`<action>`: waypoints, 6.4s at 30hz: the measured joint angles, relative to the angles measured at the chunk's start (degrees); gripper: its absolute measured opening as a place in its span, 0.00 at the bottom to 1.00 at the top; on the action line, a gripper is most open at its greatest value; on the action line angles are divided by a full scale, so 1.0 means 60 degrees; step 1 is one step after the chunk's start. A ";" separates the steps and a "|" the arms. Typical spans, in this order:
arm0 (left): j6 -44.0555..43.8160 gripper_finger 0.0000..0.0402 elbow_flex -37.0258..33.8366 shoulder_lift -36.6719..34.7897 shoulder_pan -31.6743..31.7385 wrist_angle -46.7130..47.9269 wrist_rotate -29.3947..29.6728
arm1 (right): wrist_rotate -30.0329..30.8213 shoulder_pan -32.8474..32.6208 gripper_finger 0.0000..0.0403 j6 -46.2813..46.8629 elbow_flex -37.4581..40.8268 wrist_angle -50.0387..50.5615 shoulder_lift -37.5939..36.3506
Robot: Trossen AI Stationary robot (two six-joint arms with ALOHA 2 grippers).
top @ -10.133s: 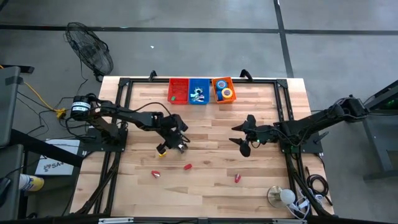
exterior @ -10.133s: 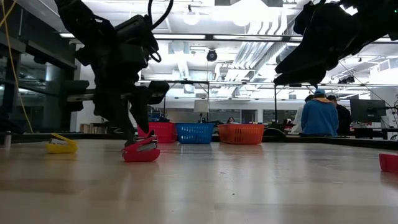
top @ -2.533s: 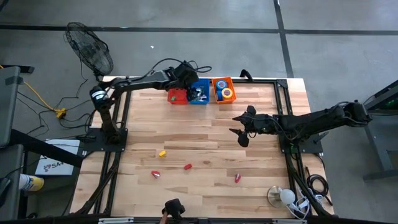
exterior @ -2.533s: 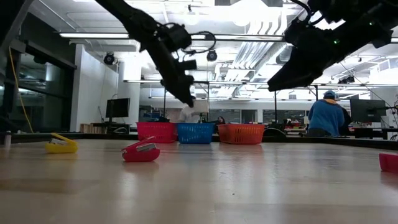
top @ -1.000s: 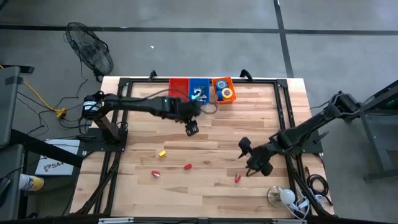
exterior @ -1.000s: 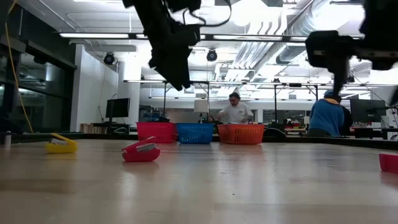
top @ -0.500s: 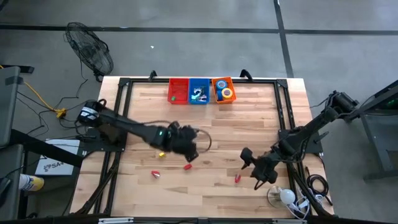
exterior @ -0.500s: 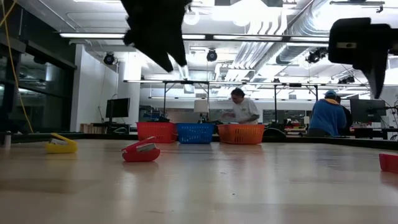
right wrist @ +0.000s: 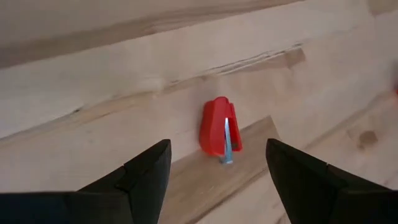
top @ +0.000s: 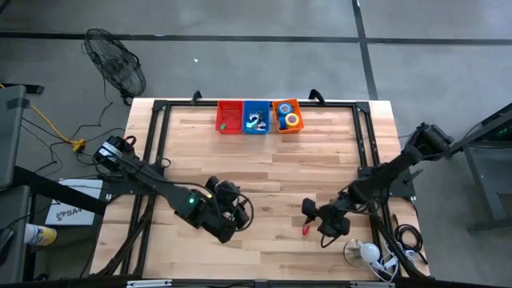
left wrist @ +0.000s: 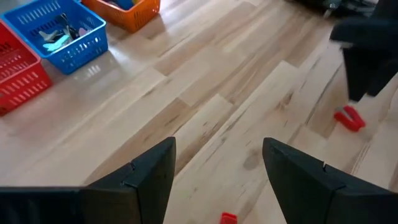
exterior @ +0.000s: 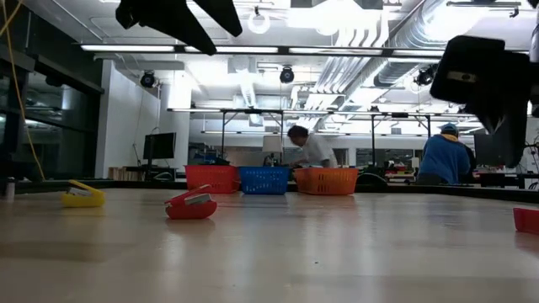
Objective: Pick and place Stapler, Stapler remover, tape
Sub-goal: Put the bottom right red stapler into the red bin
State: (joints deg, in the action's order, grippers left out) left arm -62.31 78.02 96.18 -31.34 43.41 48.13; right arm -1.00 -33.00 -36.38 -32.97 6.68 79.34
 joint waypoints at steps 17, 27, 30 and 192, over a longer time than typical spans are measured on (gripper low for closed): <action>-0.0695 0.58 0.0010 0.0450 -0.0032 -0.0261 -0.0077 | -0.1780 0.1262 0.63 -0.1271 0.0004 -0.0766 0.1037; -0.0692 0.58 0.0000 0.0743 -0.0029 -0.0406 -0.0437 | -0.2480 0.1572 0.63 -0.1446 0.0004 -0.0940 0.1139; -0.0681 0.58 0.0000 0.0743 -0.0029 -0.0414 -0.0429 | -0.2539 0.1572 0.63 -0.1440 0.0004 -0.1130 0.1413; -0.0859 0.58 0.0000 0.0725 -0.0032 -0.0297 -0.1139 | 0.0394 -0.0067 0.23 0.6221 -0.0022 -0.0349 0.1998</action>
State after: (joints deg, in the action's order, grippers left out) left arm -67.46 78.02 100.53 -31.53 41.63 41.30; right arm 1.37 -33.41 0.95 -33.10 4.59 91.33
